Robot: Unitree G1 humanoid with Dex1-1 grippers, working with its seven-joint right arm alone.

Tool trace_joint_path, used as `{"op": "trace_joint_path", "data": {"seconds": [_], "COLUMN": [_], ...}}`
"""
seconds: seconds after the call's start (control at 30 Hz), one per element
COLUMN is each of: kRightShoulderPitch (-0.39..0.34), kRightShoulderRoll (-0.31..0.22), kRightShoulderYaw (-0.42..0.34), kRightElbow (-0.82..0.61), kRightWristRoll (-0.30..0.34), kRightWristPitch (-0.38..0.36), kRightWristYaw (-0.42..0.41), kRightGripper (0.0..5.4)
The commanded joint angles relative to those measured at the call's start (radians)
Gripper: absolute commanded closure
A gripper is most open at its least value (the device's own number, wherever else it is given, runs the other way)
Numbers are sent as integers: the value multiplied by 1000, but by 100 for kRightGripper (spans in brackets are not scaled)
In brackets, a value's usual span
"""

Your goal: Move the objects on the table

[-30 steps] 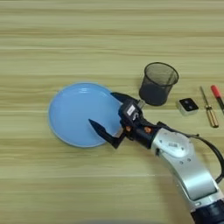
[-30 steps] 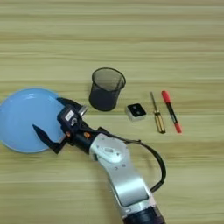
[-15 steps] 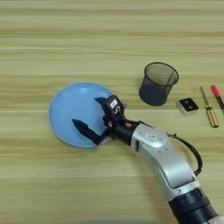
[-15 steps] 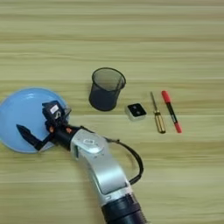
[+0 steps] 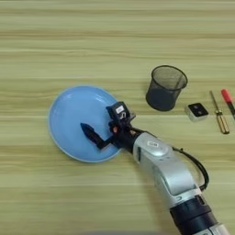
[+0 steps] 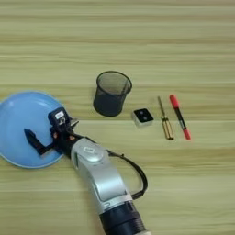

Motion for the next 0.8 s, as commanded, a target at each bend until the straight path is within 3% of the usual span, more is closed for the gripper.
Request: {"op": "trace_joint_path", "data": {"seconds": [0.03,0.23,0.8], "kRightShoulderPitch": [-45,-65,-200], "kRightShoulderRoll": [-1,-26,-59], "kRightShoulderYaw": [-13,-15,-90], "kRightElbow": [14,43,334], "kRightWristRoll": [-21,-63,-116], "kRightWristPitch": [-49,-103,-273], "kRightWristYaw": [-32,-58,-138], "kRightGripper": [6,6,6]}}
